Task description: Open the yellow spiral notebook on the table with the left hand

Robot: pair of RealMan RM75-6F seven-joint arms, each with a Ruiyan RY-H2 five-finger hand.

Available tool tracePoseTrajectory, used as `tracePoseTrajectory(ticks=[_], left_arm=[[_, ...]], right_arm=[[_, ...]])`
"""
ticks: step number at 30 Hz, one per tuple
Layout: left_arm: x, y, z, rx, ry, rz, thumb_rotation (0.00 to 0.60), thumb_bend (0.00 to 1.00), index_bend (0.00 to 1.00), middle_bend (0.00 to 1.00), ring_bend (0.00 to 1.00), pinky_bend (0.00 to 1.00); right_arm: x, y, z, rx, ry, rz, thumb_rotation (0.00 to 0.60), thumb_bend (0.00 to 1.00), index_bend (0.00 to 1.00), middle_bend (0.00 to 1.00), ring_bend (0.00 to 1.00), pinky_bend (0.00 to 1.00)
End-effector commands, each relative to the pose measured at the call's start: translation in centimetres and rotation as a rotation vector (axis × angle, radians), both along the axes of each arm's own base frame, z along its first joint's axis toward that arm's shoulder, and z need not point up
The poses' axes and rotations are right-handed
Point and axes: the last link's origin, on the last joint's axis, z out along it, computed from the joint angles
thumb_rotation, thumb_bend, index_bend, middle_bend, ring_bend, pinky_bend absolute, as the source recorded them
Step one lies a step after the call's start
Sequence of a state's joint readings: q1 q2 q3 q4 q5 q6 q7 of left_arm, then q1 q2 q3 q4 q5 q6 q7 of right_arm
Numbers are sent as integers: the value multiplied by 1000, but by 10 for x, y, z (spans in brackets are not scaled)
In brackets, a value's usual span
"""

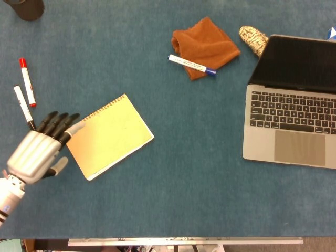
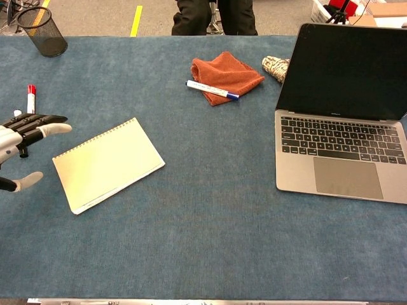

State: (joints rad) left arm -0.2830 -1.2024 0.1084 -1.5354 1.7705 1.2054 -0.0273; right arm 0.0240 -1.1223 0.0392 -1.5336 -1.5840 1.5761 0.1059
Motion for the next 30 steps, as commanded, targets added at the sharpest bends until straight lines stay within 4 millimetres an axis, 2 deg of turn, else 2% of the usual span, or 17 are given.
tracePoseTrajectory(ticks=[1, 7, 13, 24, 30], left_arm=[[5, 1, -11, -49, 21, -32, 600, 327, 13, 0, 0, 0], [9, 4, -30, -121, 61, -71, 600, 281, 0, 0, 0, 0], [15, 5, -48, -171, 78, -100, 600, 277, 0, 0, 0, 0], [30, 2, -71, -199, 30, -109, 600, 269, 0, 0, 0, 0], [30, 3, -79, -195, 40, -111, 600, 269, 0, 0, 0, 0]], right_arm=[[0, 0, -1, 1, 0, -3, 600, 192, 158, 209, 101, 178], [-2, -2, -2, 5, 1, -9, 600, 192, 158, 209, 101, 178], [-2, -2, -3, 8, 5, -16, 600, 193, 158, 209, 101, 178], [-5, -1, -2, 4, 2, -26, 600, 193, 158, 209, 101, 178], [-8, 0, -1, 3, 1, -35, 600, 193, 158, 209, 101, 178]])
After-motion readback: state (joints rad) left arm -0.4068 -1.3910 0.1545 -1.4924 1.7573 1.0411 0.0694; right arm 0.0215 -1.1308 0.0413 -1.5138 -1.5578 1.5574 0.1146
